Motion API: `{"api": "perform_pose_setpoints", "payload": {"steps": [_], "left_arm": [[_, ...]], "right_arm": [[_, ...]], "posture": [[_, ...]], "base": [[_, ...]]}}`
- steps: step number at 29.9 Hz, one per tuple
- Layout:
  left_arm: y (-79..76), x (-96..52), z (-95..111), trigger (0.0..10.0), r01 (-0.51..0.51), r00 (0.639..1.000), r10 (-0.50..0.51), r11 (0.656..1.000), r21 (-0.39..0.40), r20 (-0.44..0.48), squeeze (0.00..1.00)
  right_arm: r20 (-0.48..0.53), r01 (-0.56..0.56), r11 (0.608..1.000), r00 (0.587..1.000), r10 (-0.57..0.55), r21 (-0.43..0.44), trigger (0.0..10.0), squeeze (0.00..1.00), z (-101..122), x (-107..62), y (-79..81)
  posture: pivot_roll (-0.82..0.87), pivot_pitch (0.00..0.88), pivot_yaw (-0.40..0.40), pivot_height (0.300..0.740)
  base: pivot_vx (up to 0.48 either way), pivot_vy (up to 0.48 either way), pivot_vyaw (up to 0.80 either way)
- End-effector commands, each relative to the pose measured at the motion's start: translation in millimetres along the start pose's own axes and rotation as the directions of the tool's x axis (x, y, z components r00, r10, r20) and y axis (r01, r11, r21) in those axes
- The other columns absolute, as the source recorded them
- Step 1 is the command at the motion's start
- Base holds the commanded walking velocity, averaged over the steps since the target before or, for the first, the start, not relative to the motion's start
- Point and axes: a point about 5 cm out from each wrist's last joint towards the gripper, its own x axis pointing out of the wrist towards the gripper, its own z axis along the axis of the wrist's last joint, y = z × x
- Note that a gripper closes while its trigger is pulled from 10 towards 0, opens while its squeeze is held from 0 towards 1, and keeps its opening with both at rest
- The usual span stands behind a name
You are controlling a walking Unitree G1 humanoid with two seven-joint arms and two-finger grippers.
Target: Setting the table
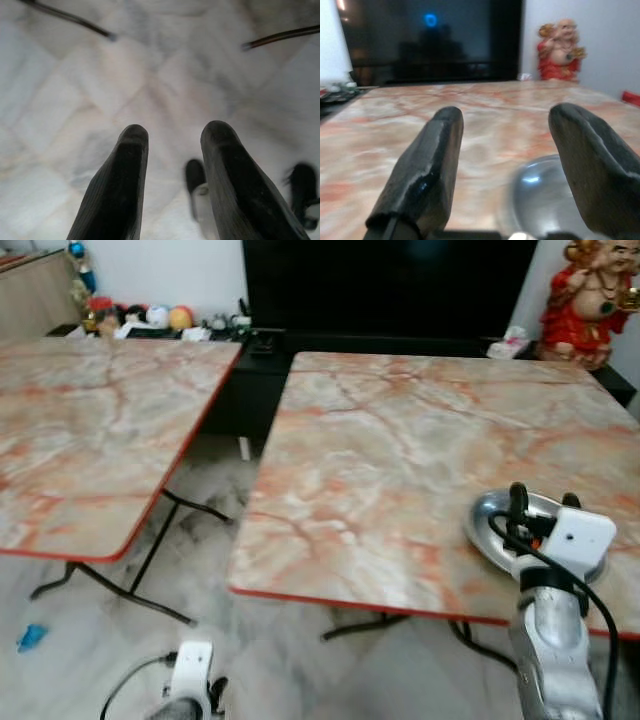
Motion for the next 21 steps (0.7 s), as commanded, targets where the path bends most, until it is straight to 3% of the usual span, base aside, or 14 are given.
{"api": "perform_pose_setpoints", "payload": {"steps": [1,21], "left_arm": [[-5.2,0.7,-0.5,10.0,0.006,1.000,-0.006,1.000,-0.014,-0.005,0.00],[-6.1,0.9,-0.6,10.0,0.010,1.000,-0.010,1.000,-0.014,-0.008,0.00]], "right_arm": [[0.004,0.022,1.000,1.000,-0.022,-0.020,10.0,0.00,1.8,3.6,-8.1],[-0.009,0.005,1.000,1.000,-0.006,-0.022,10.0,0.00,-0.2,5.3,-1.7]], "posture": [[0.03,0.000,-0.003,0.740],[0.02,0.000,0.001,0.740]], "base": [[0.000,0.480,0.00],[0.000,0.480,0.00]]}}
